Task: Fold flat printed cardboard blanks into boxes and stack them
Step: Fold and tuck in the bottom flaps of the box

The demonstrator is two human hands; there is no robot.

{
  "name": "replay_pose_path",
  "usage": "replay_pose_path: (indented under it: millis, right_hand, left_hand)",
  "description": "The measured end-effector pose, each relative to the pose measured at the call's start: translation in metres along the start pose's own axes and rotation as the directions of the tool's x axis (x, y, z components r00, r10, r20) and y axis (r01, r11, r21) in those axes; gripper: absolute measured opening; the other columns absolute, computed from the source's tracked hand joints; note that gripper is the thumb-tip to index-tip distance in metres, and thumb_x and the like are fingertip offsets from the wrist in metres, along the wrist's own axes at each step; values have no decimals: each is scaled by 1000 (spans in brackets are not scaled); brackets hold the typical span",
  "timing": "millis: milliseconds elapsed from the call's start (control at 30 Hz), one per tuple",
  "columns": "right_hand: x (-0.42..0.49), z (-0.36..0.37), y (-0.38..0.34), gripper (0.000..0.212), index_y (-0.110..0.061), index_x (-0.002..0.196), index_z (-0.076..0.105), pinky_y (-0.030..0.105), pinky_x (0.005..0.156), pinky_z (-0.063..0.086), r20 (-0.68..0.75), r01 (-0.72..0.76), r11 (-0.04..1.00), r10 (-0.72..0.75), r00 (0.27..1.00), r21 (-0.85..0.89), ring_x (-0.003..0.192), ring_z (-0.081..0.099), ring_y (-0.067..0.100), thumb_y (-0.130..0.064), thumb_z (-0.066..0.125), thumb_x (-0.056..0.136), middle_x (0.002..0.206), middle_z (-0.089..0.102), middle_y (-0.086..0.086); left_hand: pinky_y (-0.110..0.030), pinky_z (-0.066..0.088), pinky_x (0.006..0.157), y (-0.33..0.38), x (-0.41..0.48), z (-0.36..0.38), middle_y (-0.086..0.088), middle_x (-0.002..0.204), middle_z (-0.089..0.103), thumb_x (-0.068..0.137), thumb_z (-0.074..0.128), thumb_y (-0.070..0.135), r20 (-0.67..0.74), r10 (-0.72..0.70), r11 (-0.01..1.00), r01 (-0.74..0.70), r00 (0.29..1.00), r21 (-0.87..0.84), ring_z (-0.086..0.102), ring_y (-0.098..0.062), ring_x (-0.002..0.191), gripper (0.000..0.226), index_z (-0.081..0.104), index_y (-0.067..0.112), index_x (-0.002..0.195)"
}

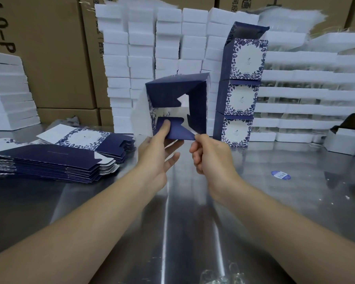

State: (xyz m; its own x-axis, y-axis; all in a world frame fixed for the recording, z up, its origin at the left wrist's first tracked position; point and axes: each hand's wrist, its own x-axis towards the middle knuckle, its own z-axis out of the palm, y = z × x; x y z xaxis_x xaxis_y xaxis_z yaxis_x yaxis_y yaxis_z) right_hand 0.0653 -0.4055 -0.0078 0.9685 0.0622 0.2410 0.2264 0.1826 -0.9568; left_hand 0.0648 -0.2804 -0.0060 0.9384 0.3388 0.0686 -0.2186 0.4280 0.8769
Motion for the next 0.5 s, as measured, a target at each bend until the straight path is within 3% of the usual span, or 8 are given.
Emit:
replay_pose_path:
  millis: [100, 167, 367, 500]
  right_hand:
    - [1, -1, -2, 38, -14, 62, 59, 18, 40, 28, -8, -12, 999, 12, 1000, 39, 41, 35, 11, -21, 54, 99, 47, 47, -1]
    - [1, -1, -3, 37, -13, 62, 58, 19, 40, 28, 7, -16, 998, 16, 1000, 53, 41, 37, 11, -21, 54, 98, 47, 49, 0]
    - [-1, -3, -4, 43, -21, 53, 60, 20, 44, 30, 76, -54, 998, 52, 996, 30, 42, 36, 11, -29, 59, 95, 52, 53, -1]
    - [-2, -1, -4, 35, -17, 61, 58, 20, 42, 28, 61, -56, 995, 51, 997, 78, 41, 35, 10, -23, 55, 95, 49, 51, -4]
  left_hand:
    - [-27, 45, 63, -3, -3, 4, 10, 71, 65, 92, 74, 54, 126, -74, 990, 58, 989, 128, 71, -7, 70, 34, 66, 22, 84]
    - [-27, 39, 61, -7, -7, 8, 7, 66, 55, 94, 71, 51, 190, -90, 974, 47, 978, 220, 60, -8, 62, 36, 58, 26, 71]
    - [-29, 38, 61, -7, -7, 8, 5, 62, 52, 98, 67, 37, 180, -48, 979, 10, 983, 202, 55, -9, 56, 39, 52, 25, 64]
    - [-30, 38, 63, -7, -7, 7, 6, 61, 52, 98, 67, 37, 182, -47, 977, 8, 982, 212, 56, -9, 57, 39, 52, 25, 63]
